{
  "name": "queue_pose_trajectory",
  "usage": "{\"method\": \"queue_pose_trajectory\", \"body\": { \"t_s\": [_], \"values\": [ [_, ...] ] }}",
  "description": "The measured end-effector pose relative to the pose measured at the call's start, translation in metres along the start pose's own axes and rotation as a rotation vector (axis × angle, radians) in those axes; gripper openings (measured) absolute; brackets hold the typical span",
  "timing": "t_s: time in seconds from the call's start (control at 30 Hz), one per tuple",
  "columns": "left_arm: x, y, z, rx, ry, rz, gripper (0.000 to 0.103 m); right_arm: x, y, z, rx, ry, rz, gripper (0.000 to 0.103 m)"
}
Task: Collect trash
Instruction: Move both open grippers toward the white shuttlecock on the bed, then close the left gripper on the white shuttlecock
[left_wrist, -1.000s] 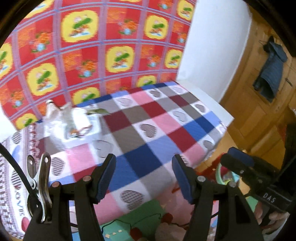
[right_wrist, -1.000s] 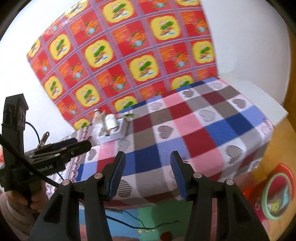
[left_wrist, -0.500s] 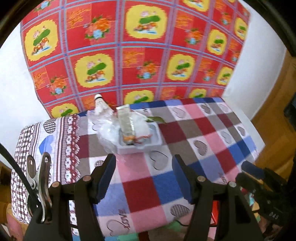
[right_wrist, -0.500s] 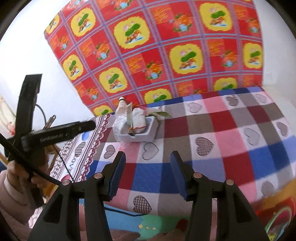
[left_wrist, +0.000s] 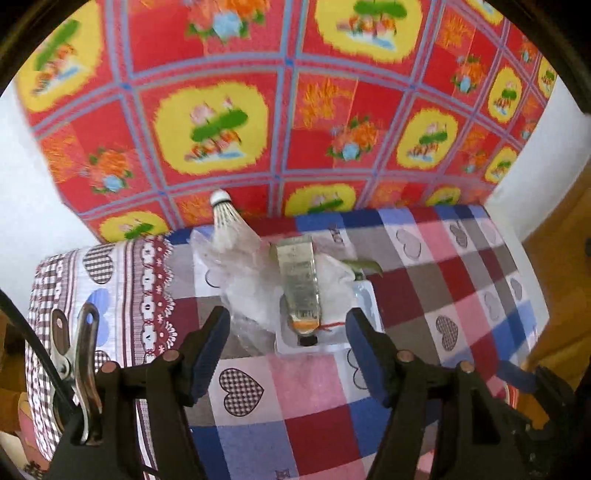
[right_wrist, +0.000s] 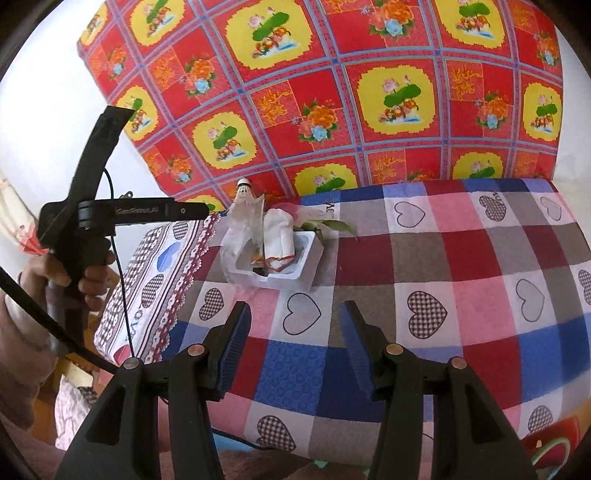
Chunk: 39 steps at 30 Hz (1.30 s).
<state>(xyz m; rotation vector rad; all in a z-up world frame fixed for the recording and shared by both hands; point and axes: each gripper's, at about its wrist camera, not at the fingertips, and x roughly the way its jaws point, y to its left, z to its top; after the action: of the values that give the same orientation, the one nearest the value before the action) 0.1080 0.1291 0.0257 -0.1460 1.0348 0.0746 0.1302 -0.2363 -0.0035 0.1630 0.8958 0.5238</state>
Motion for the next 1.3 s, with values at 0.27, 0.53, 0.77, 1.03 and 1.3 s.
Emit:
{"method": "queue_pose_trajectory", "body": {
  "t_s": [0.27,0.53,0.77,1.03,1.3],
  "values": [
    [0.027,0.022,0.026,-0.022,-0.025,0.022,0.069,0.017,0.013,0.002,0.025,0.0,-0.03,0.052],
    [0.084,0.037,0.051,-0.014,0.033,0.05,0.069,0.035,0.019,0.0,0.054,0.021,-0.046,0.052],
    [0.116,0.051,0.07,-0.052,-0.013,0.068,0.069,0.048,0.019,0.006,0.092,0.023,-0.071,0.052],
    [0.138,0.054,0.073,-0.085,-0.023,0.037,0.069,0.063,0.022,0.011,0.092,0.047,-0.082,0.052],
    [0.157,0.059,0.07,-0.072,0.025,0.017,0.047,0.08,0.033,0.029,0.056,0.045,-0.069,0.052]
  ]
}}
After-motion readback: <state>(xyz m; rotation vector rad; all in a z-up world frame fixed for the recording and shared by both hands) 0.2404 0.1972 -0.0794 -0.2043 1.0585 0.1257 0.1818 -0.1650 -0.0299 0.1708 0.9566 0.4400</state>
